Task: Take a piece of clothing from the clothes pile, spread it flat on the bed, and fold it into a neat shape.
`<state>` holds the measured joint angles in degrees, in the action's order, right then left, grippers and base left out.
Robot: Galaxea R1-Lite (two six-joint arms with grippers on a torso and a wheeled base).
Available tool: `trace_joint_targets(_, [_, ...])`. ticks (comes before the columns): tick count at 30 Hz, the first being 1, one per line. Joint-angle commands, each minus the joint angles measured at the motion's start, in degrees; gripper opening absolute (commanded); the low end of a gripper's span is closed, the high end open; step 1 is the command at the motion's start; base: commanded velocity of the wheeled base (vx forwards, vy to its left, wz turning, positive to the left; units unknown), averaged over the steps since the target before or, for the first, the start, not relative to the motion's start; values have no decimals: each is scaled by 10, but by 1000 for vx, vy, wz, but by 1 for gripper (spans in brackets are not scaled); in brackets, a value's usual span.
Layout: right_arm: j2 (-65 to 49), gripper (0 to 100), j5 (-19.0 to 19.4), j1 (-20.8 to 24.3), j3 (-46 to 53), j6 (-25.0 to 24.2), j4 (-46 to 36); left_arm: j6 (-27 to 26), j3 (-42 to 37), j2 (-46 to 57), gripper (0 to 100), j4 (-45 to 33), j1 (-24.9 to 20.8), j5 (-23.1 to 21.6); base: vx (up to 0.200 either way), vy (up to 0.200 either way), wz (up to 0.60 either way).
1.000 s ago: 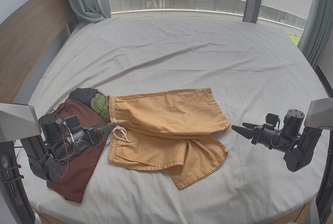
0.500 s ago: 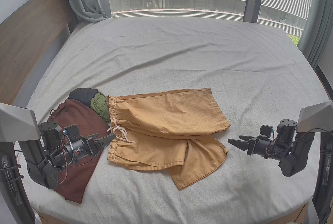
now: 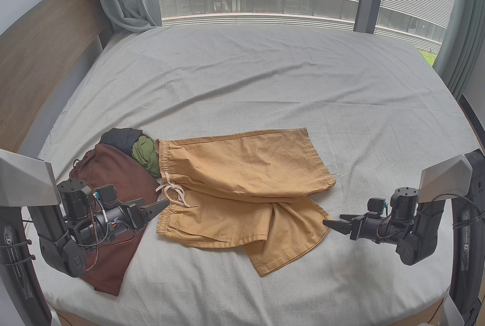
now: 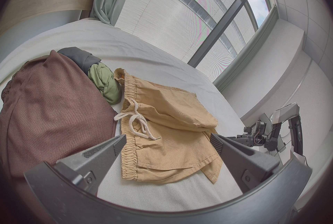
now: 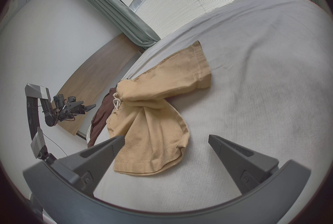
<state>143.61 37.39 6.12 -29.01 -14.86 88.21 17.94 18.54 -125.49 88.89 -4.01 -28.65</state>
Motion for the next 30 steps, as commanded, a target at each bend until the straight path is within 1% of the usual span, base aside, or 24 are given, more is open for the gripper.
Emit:
trace_joint_targets(1, [36, 100, 0, 6, -12, -2, 0, -1, -1, -4, 100, 1, 0, 0, 0, 0, 0])
trace_joint_targets(4, [38, 100, -8, 6, -20, -2, 0, 0, -1, -3, 100, 1, 0, 0, 0, 0, 0])
trace_joint_targets(5, [39, 100, -20, 6, -31, -4, 1, 0, 0, -4, 100, 1, 0, 0, 0, 0, 0])
trace_joint_targets(7, [39, 100, -28, 10, -41, -6, 1, 0, 0, -5, 100, 1, 0, 0, 0, 0, 0])
trace_joint_targets(8, [39, 0, -30, 15, -44, -6, 1, -1, -1, -5, 100, 1, -1, 0, 0, 0, 0])
trace_joint_targets(15, [48, 0, -33, 25, -55, -8, 1, -1, 0, -7, 100, 1, -1, 0, 0, 0, 0])
trace_joint_targets(22, [41, 0, -36, 14, -72, -8, 1, -1, -1, -8, 100, 1, -1, 0, 0, 0, 0])
trace_joint_targets(24, [37, 0, -63, -3, -91, -9, 1, -1, -1, -8, 100, 1, -1, 0, 0, 0, 0])
trace_joint_targets(30, [29, 0, -70, -18, -116, -32, 1, -1, -1, -12, 100, 1, -5, -1, 0, 0, 0])
